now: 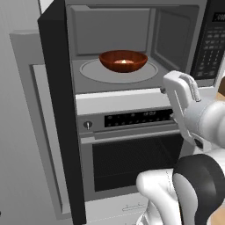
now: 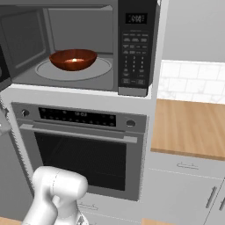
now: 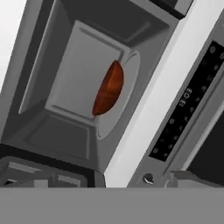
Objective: Open the microwave, place the bowl with waffle inside the microwave, then close the microwave door and turn it on.
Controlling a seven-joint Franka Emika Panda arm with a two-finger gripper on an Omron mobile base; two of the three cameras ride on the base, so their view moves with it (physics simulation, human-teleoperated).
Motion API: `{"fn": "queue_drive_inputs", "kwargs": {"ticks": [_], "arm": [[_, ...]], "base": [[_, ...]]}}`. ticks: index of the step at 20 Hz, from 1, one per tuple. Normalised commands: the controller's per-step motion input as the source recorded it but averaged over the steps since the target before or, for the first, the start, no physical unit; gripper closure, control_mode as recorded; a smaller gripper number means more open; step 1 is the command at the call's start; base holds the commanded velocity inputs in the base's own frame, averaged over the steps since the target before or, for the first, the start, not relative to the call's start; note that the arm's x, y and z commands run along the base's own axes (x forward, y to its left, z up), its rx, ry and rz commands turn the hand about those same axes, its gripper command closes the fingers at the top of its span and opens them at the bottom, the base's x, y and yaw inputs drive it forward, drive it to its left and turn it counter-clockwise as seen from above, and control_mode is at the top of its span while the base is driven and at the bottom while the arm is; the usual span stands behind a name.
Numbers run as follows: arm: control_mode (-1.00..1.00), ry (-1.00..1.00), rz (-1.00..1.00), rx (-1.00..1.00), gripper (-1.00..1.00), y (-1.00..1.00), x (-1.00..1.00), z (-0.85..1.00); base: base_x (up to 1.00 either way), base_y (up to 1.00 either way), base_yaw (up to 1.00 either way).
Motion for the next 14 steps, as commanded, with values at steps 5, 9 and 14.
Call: {"fn": "queue_drive_inputs", "kwargs": {"ticks": [5,9,14], "arm": [[-1.00,-0.20,0.00,-0.11,-1.00,-0.07,0.27,-0.35],[-1.00,-0.17,0.00,-0.08,-1.00,0.00,0.09,-0.42],[-1.00,-0.15,0.00,-0.13,-1.00,0.00,0.00,-0.52]], "base": [[0.00,0.00,0.00],[0.00,0.00,0.00],[0.00,0.00,0.00]]}}
